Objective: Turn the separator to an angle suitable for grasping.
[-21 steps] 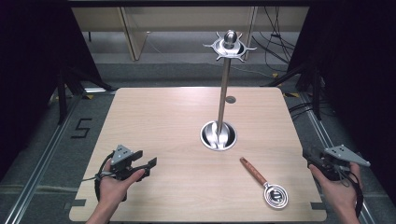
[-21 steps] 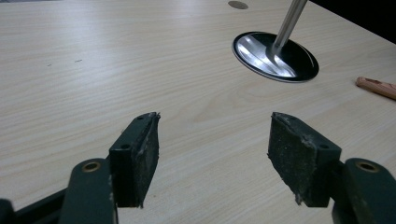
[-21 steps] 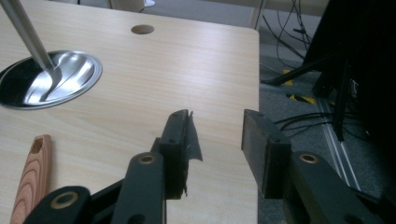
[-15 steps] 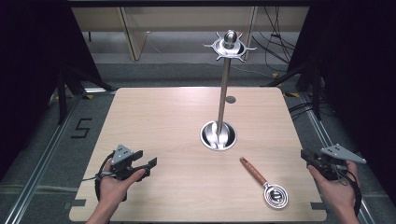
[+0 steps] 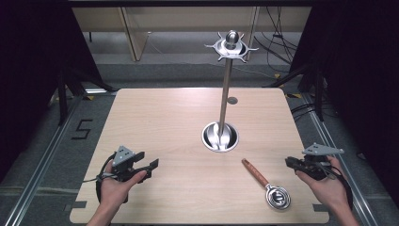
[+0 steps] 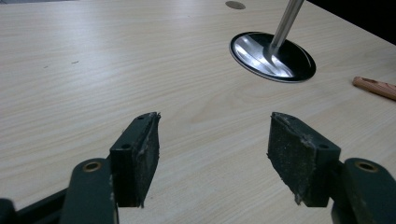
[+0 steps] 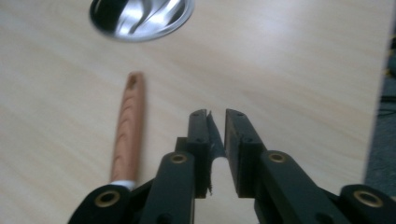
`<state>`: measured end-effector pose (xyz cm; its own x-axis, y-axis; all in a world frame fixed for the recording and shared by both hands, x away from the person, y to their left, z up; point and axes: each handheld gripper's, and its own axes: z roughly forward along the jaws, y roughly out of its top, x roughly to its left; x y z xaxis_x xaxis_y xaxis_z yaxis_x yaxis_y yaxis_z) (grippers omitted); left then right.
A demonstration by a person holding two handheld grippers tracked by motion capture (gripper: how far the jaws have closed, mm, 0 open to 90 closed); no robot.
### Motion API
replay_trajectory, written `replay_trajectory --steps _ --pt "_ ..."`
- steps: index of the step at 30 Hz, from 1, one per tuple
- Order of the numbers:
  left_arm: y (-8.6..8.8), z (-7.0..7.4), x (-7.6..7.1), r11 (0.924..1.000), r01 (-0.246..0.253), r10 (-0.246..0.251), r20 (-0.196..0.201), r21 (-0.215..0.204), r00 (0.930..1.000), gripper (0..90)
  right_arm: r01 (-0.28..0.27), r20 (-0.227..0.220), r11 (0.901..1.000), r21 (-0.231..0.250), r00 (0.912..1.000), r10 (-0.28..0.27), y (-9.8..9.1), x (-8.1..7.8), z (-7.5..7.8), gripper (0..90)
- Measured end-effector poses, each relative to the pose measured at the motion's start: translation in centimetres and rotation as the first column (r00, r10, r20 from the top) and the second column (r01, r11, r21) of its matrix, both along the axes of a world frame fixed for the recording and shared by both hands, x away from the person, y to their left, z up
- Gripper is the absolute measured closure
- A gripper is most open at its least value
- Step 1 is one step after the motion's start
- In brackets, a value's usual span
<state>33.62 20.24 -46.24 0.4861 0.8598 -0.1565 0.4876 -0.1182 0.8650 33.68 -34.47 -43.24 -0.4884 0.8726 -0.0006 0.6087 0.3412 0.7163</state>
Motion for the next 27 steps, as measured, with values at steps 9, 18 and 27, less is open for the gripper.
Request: replay_trajectory --steps 9,18,27 --pt "0.0 0.0 0.0 1.0 0.002 -0.002 0.001 0.0 1.0 33.8 -0.123 -0.251 0.9893 -0.078 0.9627 0.1 3.2 1.2 -0.3 68.7" --pt "-0.1 0.1 -0.1 1.0 0.006 -0.006 0.004 -0.004 1.0 33.9 -0.162 -0.369 0.9767 -0.14 0.924 0.1 5.7 2.5 -0.6 64.9" --pt "0.0 0.1 -0.1 1.0 -0.001 0.001 0.0 -0.002 1.0 34.0 -0.197 -0.435 0.9628 -0.184 0.895 0.1 8.3 4.5 -1.6 62.9"
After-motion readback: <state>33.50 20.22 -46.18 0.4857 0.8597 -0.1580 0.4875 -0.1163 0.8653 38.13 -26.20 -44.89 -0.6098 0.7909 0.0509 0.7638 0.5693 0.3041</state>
